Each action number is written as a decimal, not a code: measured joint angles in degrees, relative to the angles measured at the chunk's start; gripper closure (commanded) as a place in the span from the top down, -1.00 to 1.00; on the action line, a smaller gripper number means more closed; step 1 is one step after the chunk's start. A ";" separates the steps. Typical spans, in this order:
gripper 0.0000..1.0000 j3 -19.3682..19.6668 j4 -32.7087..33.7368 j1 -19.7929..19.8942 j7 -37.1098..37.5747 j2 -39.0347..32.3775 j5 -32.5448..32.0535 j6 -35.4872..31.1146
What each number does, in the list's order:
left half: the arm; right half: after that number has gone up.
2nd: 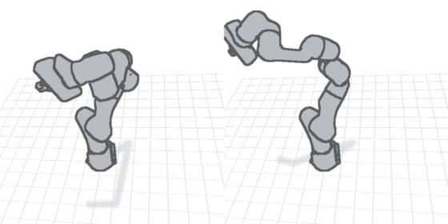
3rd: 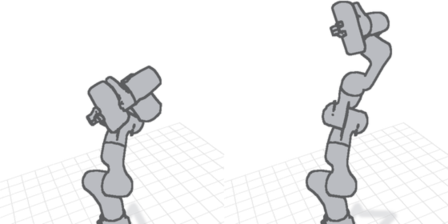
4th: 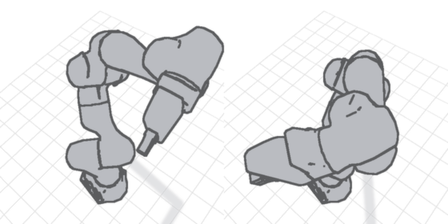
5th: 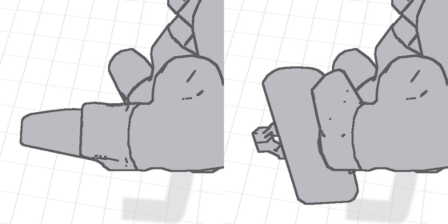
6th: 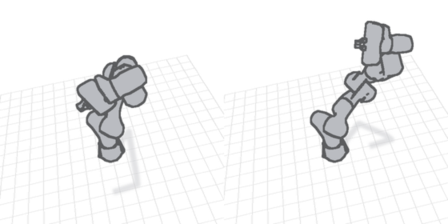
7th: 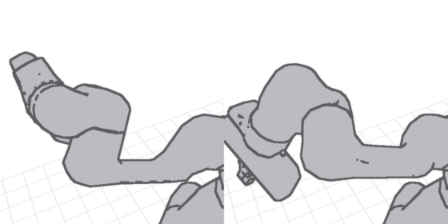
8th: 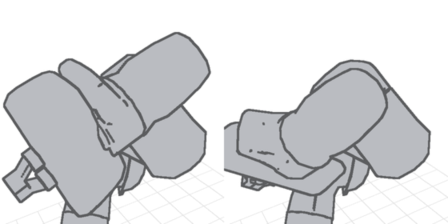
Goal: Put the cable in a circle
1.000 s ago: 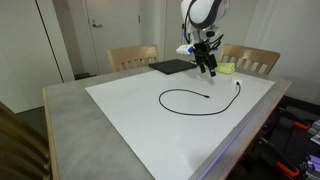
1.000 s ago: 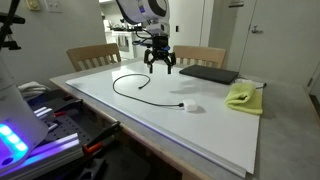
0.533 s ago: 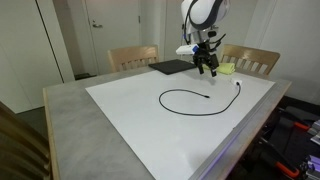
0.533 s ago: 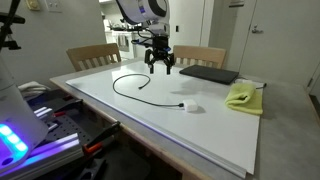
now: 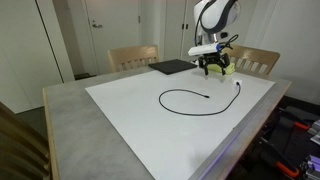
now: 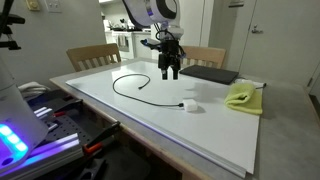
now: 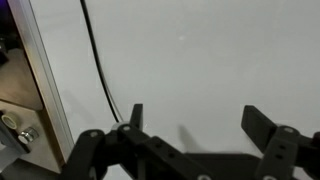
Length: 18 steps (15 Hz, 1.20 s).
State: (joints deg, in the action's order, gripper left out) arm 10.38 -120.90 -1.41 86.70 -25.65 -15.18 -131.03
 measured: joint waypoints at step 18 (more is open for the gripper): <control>1.00 2.18 -0.17 7.71 -51.36 -0.20 1.47 0.15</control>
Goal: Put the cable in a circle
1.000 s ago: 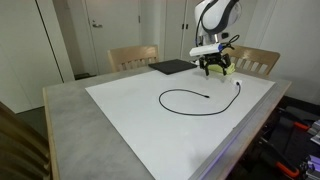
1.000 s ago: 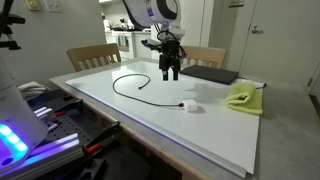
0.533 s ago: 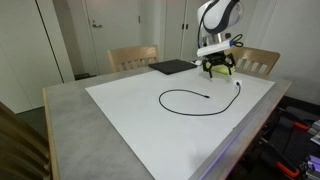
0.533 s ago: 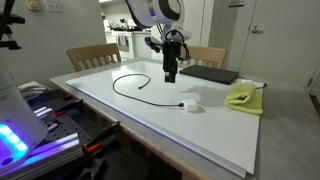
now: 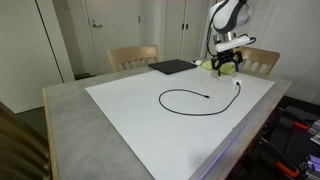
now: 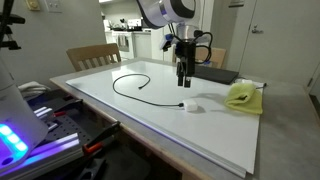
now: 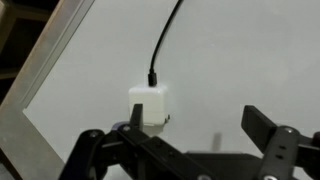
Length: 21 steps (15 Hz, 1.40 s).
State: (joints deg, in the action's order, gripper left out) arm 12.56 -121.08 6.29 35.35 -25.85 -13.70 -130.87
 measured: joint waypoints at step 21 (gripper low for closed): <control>1.00 3.10 -2.73 4.53 -26.72 -1.16 1.10 -5.17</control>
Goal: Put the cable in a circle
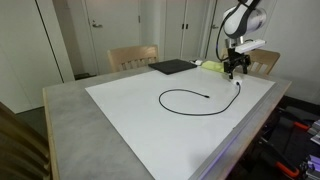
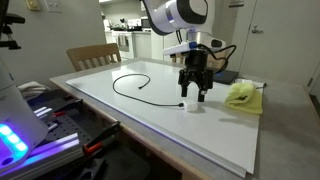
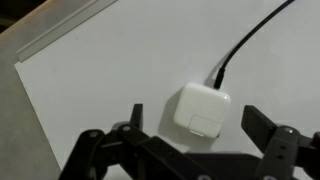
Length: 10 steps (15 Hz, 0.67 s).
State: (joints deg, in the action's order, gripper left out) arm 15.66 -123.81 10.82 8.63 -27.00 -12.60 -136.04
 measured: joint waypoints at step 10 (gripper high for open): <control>1.00 -2.12 -6.77 4.81 -5.69 2.97 17.20 -10.10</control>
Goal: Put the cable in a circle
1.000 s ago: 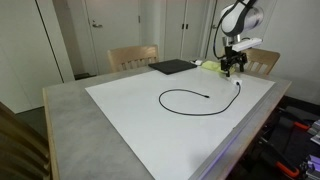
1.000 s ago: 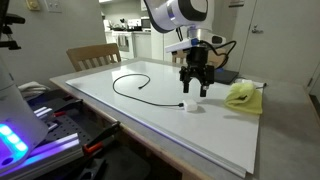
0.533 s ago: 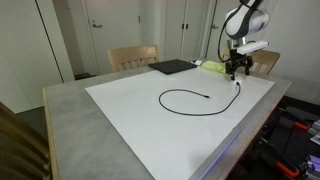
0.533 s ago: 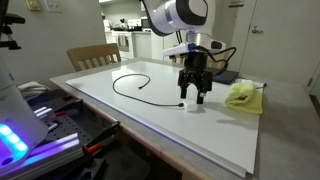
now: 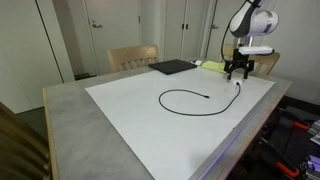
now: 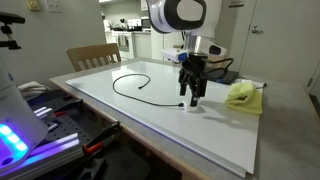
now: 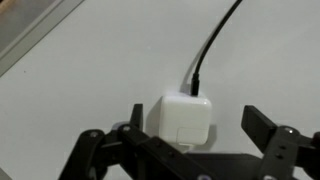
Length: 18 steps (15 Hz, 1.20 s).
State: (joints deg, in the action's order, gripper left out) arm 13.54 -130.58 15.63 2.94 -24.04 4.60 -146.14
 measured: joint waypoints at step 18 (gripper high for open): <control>0.33 -1.15 -3.90 1.99 -7.77 0.07 1.92 -7.74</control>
State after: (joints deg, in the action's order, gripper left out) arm 12.39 -134.48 17.62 -4.82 -23.97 6.52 -153.88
